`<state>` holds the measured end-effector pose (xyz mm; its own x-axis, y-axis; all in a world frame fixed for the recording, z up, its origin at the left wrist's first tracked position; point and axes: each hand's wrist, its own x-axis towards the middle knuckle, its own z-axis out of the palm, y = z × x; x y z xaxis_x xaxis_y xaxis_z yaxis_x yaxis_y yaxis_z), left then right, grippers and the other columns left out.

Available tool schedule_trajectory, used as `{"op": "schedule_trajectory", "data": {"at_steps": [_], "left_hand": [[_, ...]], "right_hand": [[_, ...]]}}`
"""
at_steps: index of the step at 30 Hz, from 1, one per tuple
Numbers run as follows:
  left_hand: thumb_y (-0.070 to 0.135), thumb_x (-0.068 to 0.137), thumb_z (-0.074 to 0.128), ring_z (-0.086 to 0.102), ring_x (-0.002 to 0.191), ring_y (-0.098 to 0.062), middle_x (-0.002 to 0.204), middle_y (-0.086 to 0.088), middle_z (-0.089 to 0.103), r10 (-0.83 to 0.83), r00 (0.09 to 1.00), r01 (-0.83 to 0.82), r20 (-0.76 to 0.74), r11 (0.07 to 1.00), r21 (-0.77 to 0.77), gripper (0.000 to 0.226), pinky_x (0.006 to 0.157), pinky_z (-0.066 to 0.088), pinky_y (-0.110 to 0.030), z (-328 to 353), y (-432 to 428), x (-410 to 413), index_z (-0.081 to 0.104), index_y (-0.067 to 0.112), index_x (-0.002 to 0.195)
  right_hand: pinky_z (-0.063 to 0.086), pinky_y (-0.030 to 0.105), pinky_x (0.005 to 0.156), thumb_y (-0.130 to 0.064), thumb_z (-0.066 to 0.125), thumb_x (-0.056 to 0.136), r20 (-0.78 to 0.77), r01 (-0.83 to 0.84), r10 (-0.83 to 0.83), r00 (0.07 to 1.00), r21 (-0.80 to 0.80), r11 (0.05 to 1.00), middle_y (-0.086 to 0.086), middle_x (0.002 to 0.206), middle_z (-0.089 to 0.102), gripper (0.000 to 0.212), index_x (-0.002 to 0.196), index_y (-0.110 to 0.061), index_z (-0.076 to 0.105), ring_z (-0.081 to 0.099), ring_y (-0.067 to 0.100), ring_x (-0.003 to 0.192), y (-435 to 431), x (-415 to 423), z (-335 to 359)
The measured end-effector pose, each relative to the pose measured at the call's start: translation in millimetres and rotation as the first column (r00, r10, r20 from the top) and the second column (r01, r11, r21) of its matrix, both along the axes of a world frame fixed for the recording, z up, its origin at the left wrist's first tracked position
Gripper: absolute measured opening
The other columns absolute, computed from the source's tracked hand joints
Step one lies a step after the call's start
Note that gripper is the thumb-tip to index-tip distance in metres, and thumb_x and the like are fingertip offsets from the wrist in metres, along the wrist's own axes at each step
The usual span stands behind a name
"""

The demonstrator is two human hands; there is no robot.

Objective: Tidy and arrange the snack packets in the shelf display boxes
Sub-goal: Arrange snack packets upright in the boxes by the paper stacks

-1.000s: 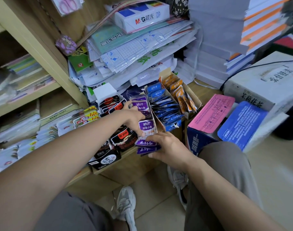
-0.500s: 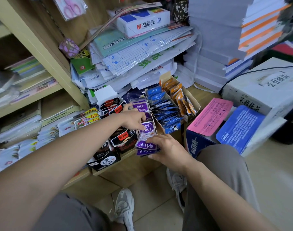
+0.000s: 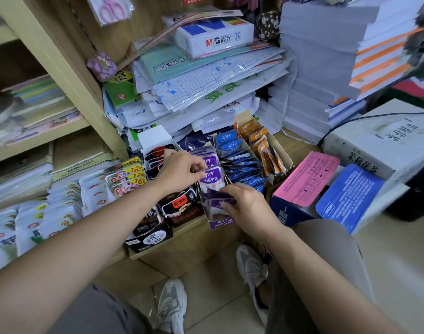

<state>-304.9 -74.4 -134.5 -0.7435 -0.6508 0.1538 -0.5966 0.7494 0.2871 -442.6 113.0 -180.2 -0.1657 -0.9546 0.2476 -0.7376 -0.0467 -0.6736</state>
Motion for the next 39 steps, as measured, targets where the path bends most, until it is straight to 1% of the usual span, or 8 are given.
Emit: {"op": "schedule_trajectory", "data": {"at_steps": [5,9,14,19,25,30,34,39], "left_hand": [[0.044,0.089,0.073,0.04,0.087,-0.004,0.081,0.024,0.054,-0.002,1.0,0.002,-0.021,0.999,-0.041,0.015,0.08,0.017,-0.033,4.1,0.0,2.5,0.074,0.042,0.104],[0.053,0.091,0.066,0.045,0.099,-0.017,0.091,0.01,0.057,0.027,0.999,-0.024,0.03,0.996,-0.089,0.021,0.083,0.017,-0.034,0.9,-5.1,3.1,0.072,0.044,0.108],[0.044,0.092,0.069,0.021,0.091,-0.011,0.094,0.003,0.047,0.076,0.995,-0.084,-0.062,0.988,-0.129,0.022,0.087,0.018,-0.033,2.4,-6.4,0.7,0.076,0.035,0.111],[0.048,0.09,0.07,0.027,0.093,-0.015,0.096,0.003,0.049,0.096,0.986,-0.115,-0.135,0.982,-0.147,0.024,0.082,0.015,-0.031,9.0,-11.7,1.6,0.076,0.04,0.112],[0.053,0.089,0.067,0.036,0.099,-0.021,0.088,0.01,0.043,0.041,0.999,-0.042,-0.029,0.999,-0.02,0.027,0.082,0.02,-0.034,5.8,-19.1,2.4,0.072,0.046,0.115],[0.045,0.097,0.062,0.04,0.098,-0.015,0.086,0.018,0.048,-0.006,1.0,0.006,0.01,1.0,0.003,0.029,0.083,0.021,-0.034,8.8,-22.3,3.1,0.067,0.042,0.126],[0.033,0.099,0.062,0.052,0.11,-0.014,0.1,0.02,0.063,0.045,0.994,-0.041,-0.102,0.998,0.046,0.029,0.086,0.022,-0.033,9.0,-22.6,9.5,0.066,0.041,0.126],[0.039,0.092,0.068,0.054,0.106,-0.008,0.107,0.02,0.07,0.037,0.971,-0.071,-0.236,0.988,-0.139,0.022,0.09,0.026,-0.034,2.2,3.3,27.7,0.073,0.039,0.113]], "right_hand": [[0.055,0.032,0.089,-0.02,0.07,0.093,0.02,0.052,-0.053,0.998,0.051,0.997,-0.001,0.118,0.059,0.042,0.133,-0.018,0.057,0.061,0.015,0.108,-25.7,-4.6,8.9],[0.055,0.033,0.094,-0.02,0.078,0.085,-0.007,-0.007,0.008,1.0,0.169,0.986,-0.002,0.124,0.064,0.054,0.134,-0.024,0.055,0.061,0.013,0.114,-32.3,-6.4,7.9],[0.055,0.038,0.083,-0.018,0.081,0.077,-0.108,-0.011,0.033,0.994,0.197,0.98,-0.002,0.114,0.071,0.054,0.125,-0.026,0.057,0.066,0.019,0.104,-38.5,-4.9,10.4],[0.056,0.036,0.086,-0.015,0.08,0.079,-0.087,0.022,-0.016,0.996,0.073,0.997,-0.004,0.112,0.071,0.05,0.123,-0.025,0.059,0.066,0.015,0.104,-50.8,-14.6,17.1],[0.056,0.039,0.089,-0.015,0.077,0.083,-0.178,0.0,0.012,0.984,0.072,0.997,0.002,0.12,0.068,0.056,0.132,-0.021,0.051,0.065,0.021,0.109,-67.6,-16.2,11.1],[0.05,0.028,0.089,-0.012,0.08,0.08,-0.12,0.064,-0.06,0.991,0.024,0.998,0.002,0.134,0.047,0.07,0.137,-0.018,0.041,0.058,0.019,0.115,-70.5,-14.8,5.0],[0.048,0.032,0.1,-0.015,0.081,0.08,-0.074,0.127,-0.127,0.989,-0.005,0.992,-0.003,0.137,0.048,0.08,0.146,-0.024,0.036,0.051,0.014,0.124,-67.9,-10.5,0.6],[0.045,0.038,0.093,-0.022,0.078,0.083,-0.058,0.215,-0.213,0.975,0.027,0.976,-0.002,0.121,0.061,0.084,0.151,-0.029,0.03,0.043,0.019,0.114,-64.4,-0.3,-14.0]]}}
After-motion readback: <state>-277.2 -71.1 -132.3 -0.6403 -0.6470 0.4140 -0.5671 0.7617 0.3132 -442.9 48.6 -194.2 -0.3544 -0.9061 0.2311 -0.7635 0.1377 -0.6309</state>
